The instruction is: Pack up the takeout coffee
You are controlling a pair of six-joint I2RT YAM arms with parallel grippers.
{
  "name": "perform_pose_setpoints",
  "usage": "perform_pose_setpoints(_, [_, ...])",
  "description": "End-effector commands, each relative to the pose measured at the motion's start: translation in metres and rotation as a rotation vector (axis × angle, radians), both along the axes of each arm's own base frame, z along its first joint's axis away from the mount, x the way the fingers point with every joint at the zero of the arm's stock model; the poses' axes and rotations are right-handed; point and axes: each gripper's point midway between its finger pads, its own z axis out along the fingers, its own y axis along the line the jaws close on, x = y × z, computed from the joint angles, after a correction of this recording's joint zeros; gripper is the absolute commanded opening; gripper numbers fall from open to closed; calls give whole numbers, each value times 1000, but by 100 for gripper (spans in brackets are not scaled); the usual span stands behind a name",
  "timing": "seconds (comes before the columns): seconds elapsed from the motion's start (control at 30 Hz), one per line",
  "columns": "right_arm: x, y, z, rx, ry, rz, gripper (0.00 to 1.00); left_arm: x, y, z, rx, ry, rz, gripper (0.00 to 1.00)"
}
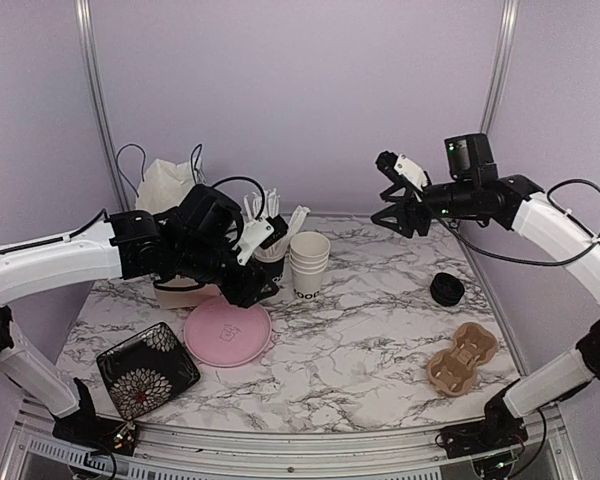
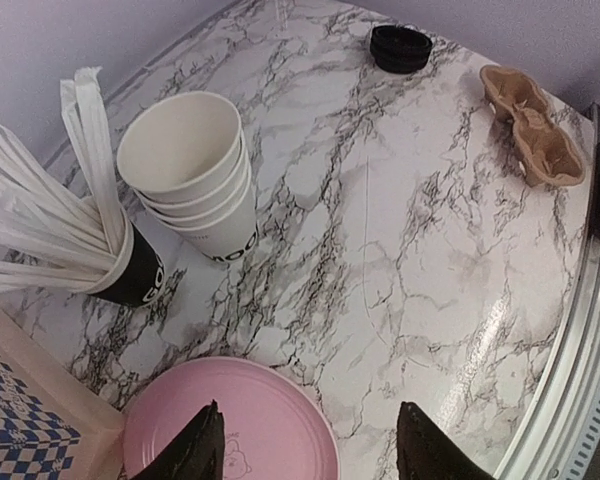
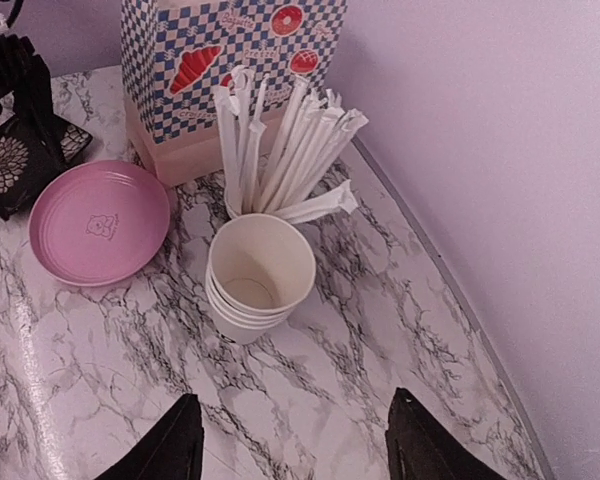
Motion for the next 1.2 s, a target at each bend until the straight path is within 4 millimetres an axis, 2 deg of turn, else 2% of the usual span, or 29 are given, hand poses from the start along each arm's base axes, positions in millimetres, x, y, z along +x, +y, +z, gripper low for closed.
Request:
perform_pose_setpoints(0.0, [-8,41,-39,-218,-3,102,55,3,-3,-31,-12,46,65,61])
perform_pose_setpoints(0.13, [-7,79,-67,-345,7,159,43,8,-4,-57,-22,95,145,64])
perform_pose_setpoints(0.27, [2,106,-86,-409,17,176,42,11,-1,-65,-76,110,211,66])
perform_pose_setpoints(0.43, [19,126,-107,-448,40,167,42,21,7,-73,-164,127,347,67])
perform_pose_setpoints(0.6, [33,134,-125,-474,69,153,38,21,6,-81,-218,157,381,67])
perform_pose_setpoints(0.8, [32,136,-143,-498,113,167,25,19,8,-87,-233,176,392,67])
perform_pose_setpoints(1.03, [31,135,-143,-501,125,166,4,21,10,-89,-221,160,403,67])
perform_pose_setpoints(1.17, [31,132,-133,-497,111,153,1,23,2,-86,-253,162,387,67])
